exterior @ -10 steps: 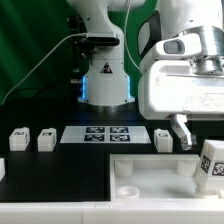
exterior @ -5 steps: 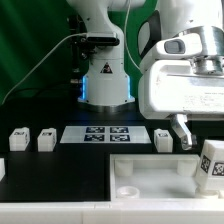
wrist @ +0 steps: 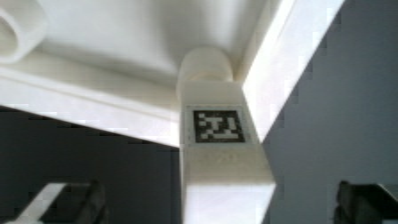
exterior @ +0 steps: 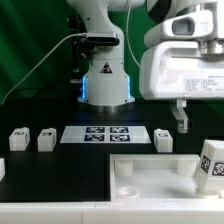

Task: Assemble one leg

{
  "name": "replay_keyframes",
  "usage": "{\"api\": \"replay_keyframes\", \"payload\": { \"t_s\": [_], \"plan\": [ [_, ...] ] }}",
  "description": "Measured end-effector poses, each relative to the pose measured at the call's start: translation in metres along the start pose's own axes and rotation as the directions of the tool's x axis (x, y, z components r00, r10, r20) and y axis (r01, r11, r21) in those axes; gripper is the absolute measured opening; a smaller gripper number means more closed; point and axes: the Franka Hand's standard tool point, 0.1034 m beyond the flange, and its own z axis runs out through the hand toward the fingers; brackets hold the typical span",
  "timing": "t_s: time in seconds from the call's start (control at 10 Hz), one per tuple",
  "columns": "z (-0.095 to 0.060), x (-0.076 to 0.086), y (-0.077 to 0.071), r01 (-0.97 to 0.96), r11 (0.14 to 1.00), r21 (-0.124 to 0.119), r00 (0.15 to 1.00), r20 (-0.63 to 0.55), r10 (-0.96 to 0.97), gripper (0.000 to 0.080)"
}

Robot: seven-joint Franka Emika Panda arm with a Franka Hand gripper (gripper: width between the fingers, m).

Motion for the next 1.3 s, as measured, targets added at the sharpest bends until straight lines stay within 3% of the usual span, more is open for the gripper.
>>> {"api": "replay_keyframes", "payload": {
  "t_s": [0.3,0.7,1.0,1.3],
  "plan": [
    [-0.005,0.005,0.004,-0.048,0.999,0.003,0.968,0.246,0.046,0.0649],
    [-0.001,0.006,0.005,-0.048,0.999,0.001,0.968,0.248,0.047,0.0649],
    [0.017,0.019,0.012,-0.058,0.998,-0.013,0.962,0.265,0.059,0.0649],
    [0.032,0.011,0.014,-0.07,0.997,-0.02,0.957,0.282,0.073,0.0649]
  ]
}}
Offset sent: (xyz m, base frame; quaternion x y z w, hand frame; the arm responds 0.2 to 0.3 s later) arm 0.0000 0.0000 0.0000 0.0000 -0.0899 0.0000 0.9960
